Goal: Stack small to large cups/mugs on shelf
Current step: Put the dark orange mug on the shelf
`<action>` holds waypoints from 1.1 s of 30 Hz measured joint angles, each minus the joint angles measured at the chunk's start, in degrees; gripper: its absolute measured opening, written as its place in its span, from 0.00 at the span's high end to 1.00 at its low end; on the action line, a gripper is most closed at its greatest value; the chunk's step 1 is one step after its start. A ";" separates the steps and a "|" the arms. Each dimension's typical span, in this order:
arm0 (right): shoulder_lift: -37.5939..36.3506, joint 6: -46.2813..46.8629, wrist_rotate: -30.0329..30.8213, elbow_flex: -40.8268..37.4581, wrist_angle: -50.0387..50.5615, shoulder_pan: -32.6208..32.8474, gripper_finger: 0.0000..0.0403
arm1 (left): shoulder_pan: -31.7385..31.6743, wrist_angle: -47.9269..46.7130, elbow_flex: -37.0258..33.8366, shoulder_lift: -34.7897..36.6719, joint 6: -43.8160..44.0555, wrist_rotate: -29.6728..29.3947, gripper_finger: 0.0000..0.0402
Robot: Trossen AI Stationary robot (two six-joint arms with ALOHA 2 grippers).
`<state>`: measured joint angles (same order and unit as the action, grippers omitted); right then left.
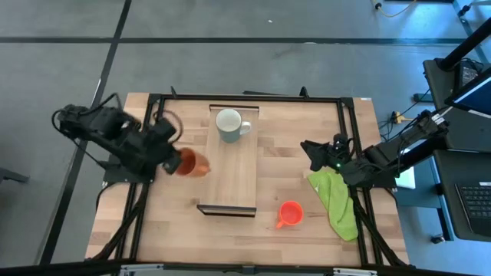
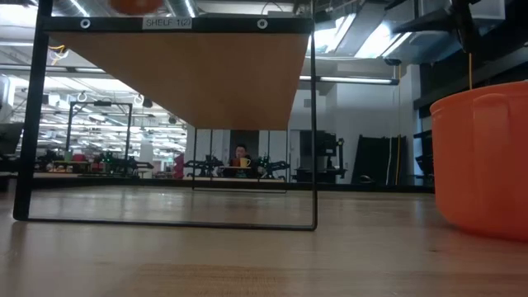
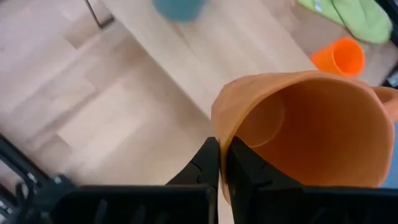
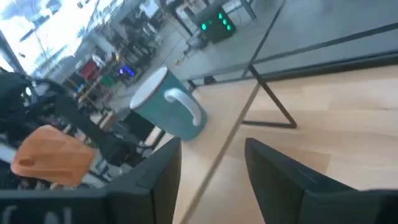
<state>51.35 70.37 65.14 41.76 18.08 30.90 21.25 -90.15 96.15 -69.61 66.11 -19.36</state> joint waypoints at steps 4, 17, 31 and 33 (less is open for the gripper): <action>0.81 0.01 0.85 0.00 -0.36 -0.65 0.56 | -6.74 1.03 4.12 -5.25 -4.76 0.66 0.98; -7.44 -6.39 -0.90 0.00 0.08 -0.79 0.56 | -11.58 6.35 7.18 -21.22 -9.25 9.22 0.98; -7.24 -6.47 -3.42 0.00 -0.12 -0.77 0.56 | -21.67 8.78 7.29 -21.30 -17.17 13.77 0.98; -6.94 -6.38 -3.44 0.00 0.08 -0.74 0.56 | -22.12 7.47 7.29 -21.28 -18.00 15.43 0.98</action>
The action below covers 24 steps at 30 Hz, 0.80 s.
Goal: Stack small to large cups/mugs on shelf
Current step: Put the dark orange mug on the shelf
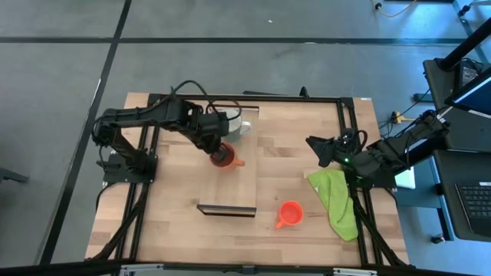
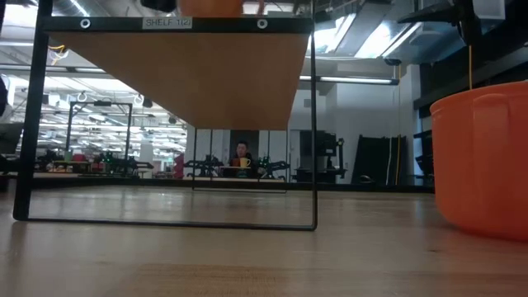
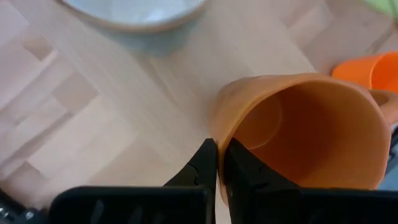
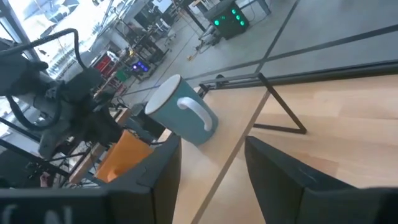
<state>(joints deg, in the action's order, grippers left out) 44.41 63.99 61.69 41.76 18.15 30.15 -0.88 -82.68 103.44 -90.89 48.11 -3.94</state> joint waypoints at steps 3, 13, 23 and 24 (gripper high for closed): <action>0.14 0.00 0.02 0.00 0.09 -0.02 0.56 | -0.01 -1.03 0.00 -0.09 -0.28 1.43 0.98; 0.08 -0.07 0.11 0.00 0.67 -0.02 0.56 | -0.26 -1.53 0.00 -2.94 -1.39 1.53 0.98; 0.08 -0.07 -0.32 0.00 1.50 -0.03 0.56 | -0.25 -1.02 0.00 -4.07 -2.07 0.36 0.97; 0.08 -0.07 -0.33 0.00 1.57 -0.02 0.56 | -0.23 -0.90 0.00 -4.05 -2.21 0.19 0.97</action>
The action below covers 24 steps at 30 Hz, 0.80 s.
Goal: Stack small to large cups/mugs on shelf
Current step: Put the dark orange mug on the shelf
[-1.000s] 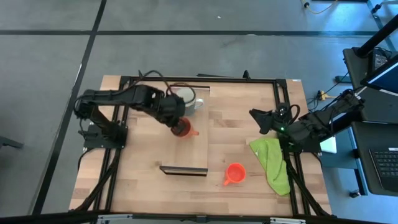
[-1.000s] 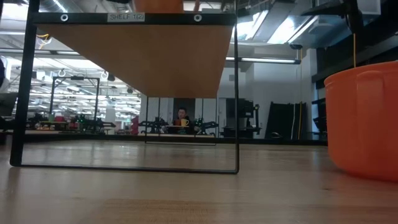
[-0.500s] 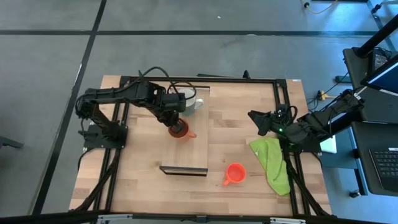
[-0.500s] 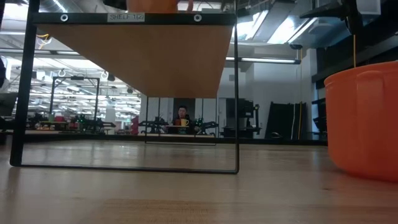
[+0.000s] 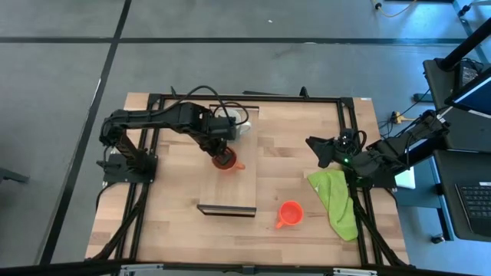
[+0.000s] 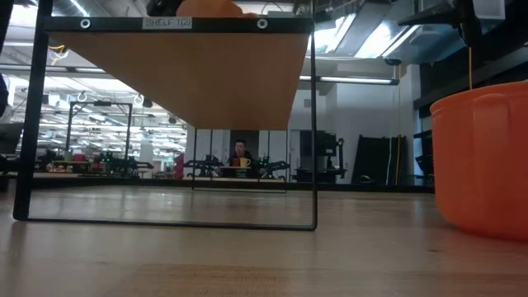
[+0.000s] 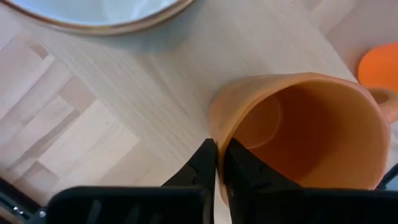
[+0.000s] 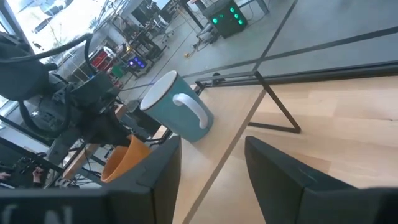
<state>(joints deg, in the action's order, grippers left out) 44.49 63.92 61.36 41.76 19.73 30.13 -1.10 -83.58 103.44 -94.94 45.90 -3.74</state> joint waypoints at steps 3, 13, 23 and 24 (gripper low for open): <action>0.00 -0.01 -0.03 0.00 0.00 0.00 0.56 | 0.05 1.05 0.00 0.07 -0.03 -0.56 0.94; 0.00 -0.10 -0.20 0.00 0.23 0.00 0.56 | 0.09 0.84 0.06 0.20 -1.55 -1.26 0.83; -0.44 0.00 -14.79 0.00 1.65 -0.02 0.56 | 5.65 -5.15 16.72 1.82 0.60 -10.36 0.83; 0.22 0.25 -20.30 0.00 1.85 0.00 0.56 | 7.49 -5.52 18.74 2.08 1.72 -12.11 0.83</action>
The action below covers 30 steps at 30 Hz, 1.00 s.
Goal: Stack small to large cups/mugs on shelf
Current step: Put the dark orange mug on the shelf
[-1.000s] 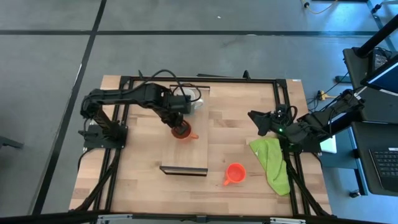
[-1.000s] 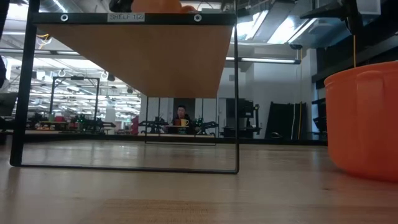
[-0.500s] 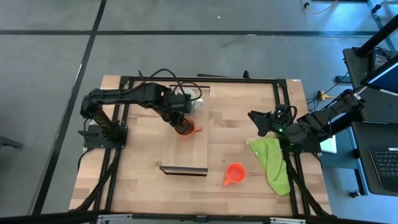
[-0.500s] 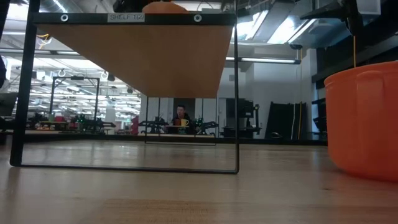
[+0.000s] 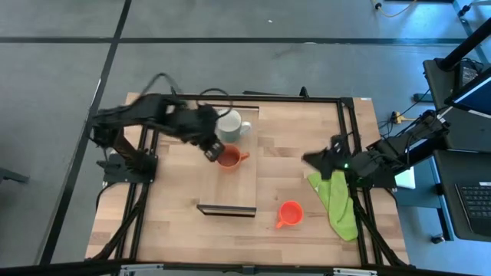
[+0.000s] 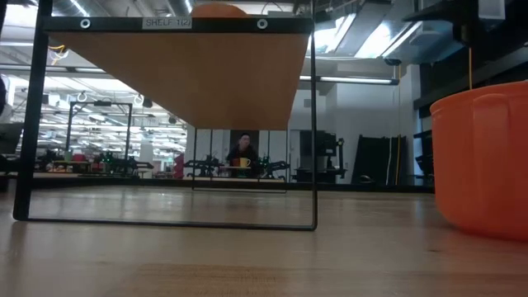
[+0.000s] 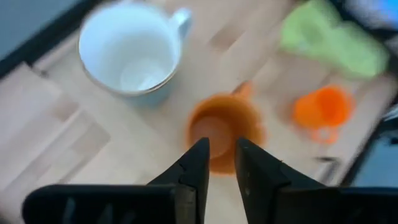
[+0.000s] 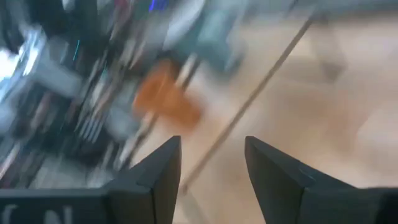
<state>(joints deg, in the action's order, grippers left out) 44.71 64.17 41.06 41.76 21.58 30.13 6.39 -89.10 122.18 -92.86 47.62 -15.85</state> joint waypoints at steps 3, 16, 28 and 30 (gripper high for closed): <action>4.21 3.25 -11.44 0.00 -0.04 1.34 0.56 | 6.33 -0.02 4.51 0.69 3.65 -6.64 0.83; 24.58 3.66 -6.45 18.94 22.96 -2.01 0.73 | 26.13 0.28 -10.95 0.19 31.90 -20.68 0.83; 26.30 -10.78 -16.67 23.24 6.13 -15.67 0.99 | 28.69 10.69 -25.69 0.28 42.71 -20.66 0.83; 27.17 -10.87 -18.53 23.24 4.52 -17.33 0.99 | 28.73 10.74 -26.71 0.30 43.81 -21.74 0.83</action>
<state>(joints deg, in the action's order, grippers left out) 71.88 53.30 22.53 65.00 26.10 12.80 35.11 -78.36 95.48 -92.56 91.44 -37.59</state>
